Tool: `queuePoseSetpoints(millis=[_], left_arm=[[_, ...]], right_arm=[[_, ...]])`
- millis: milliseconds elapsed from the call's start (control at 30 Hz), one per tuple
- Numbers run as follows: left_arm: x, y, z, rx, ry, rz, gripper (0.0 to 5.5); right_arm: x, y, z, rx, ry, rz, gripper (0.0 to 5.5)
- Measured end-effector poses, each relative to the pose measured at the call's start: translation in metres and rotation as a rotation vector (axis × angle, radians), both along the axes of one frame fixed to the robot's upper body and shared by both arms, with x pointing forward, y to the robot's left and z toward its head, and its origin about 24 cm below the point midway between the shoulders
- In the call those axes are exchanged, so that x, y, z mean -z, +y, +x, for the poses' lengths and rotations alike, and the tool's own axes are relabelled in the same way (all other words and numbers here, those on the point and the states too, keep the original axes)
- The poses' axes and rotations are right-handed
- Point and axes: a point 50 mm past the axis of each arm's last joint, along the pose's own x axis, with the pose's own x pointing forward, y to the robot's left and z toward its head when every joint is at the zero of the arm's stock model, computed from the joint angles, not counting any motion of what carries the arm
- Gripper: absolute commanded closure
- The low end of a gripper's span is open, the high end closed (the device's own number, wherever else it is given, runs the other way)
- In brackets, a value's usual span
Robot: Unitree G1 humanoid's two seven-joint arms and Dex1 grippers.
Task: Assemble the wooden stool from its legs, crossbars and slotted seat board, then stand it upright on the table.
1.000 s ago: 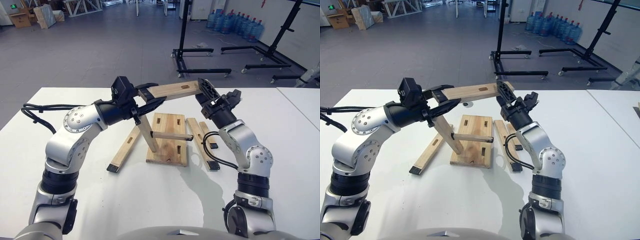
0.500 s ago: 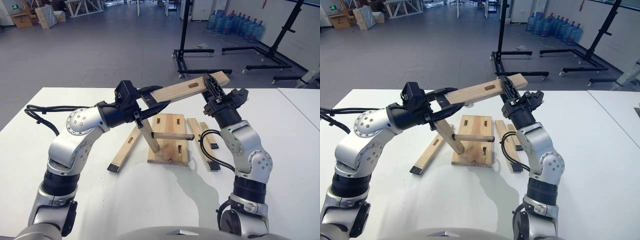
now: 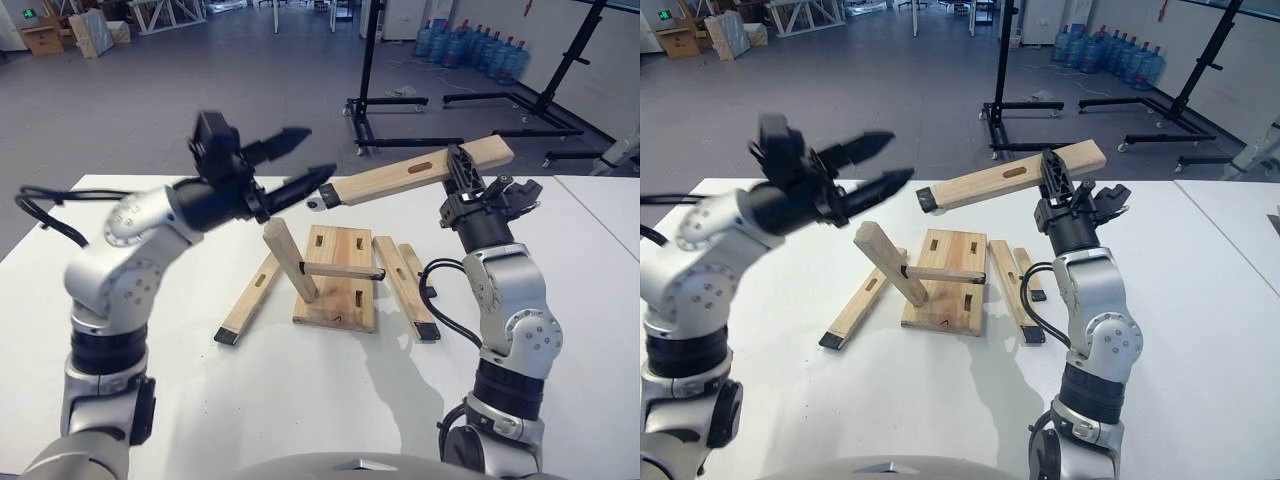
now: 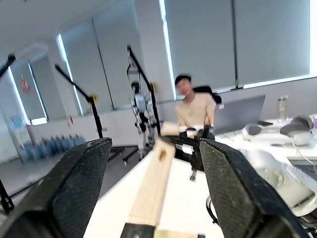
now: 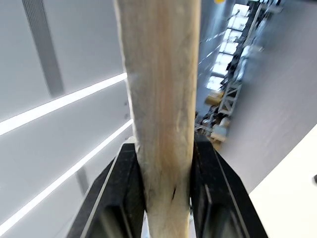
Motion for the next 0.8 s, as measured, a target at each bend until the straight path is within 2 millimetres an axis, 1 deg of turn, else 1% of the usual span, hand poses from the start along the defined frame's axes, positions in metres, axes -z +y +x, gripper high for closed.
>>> queuePoseSetpoints(millis=[33,67,133,167,200,233,300,333,467,567,600,633,733,800], left_arm=[[0.0,0.011,0.001,0.007,0.012,0.062,2.26],[0.004,0.017,0.002,0.017,0.029,0.108,2.26],[0.027,0.033,0.006,0.067,0.14,0.237,2.26],[0.036,0.038,0.006,0.098,0.188,0.269,2.26],[0.049,0.045,0.008,0.151,0.27,0.313,2.26],[0.055,0.048,0.01,0.186,0.307,0.333,2.26],[0.062,0.048,0.014,0.238,0.335,0.375,2.26],[0.066,0.046,0.016,0.253,0.336,0.399,2.26],[0.086,0.03,0.023,0.282,0.31,0.495,2.26],[0.096,0.024,0.017,0.314,0.286,0.549,2.26],[0.099,0.024,0.014,0.322,0.29,0.553,2.45],[0.099,0.023,0.011,0.327,0.285,0.552,2.56],[0.091,0.022,0.002,0.302,0.256,0.508,3.06],[0.093,0.021,-0.004,0.279,0.263,0.477,3.38]], right_arm=[[0.0,-0.007,0.0,0.045,0.007,-0.03,4.51],[0.0,-0.011,-0.001,0.067,0.01,-0.039,4.51],[0.001,-0.017,-0.001,0.099,0.024,-0.064,4.51],[0.002,-0.019,-0.001,0.106,0.031,-0.072,4.51],[0.005,-0.022,0.0,0.114,0.049,-0.078,4.51],[0.01,-0.024,0.0,0.116,0.067,-0.079,4.51],[0.019,-0.024,-0.001,0.103,0.109,-0.088,4.51],[0.02,-0.024,-0.001,0.1,0.113,-0.092,4.51],[0.023,-0.025,0.001,0.09,0.135,-0.105,4.51],[0.026,-0.02,0.003,0.057,0.153,-0.118,4.51],[0.027,-0.019,0.003,0.058,0.155,-0.129,4.51],[0.027,-0.02,0.002,0.068,0.157,-0.17,4.51],[0.024,-0.025,-0.005,0.108,0.123,-0.433,4.51],[0.022,-0.025,-0.01,0.125,0.093,-0.577,4.51]])
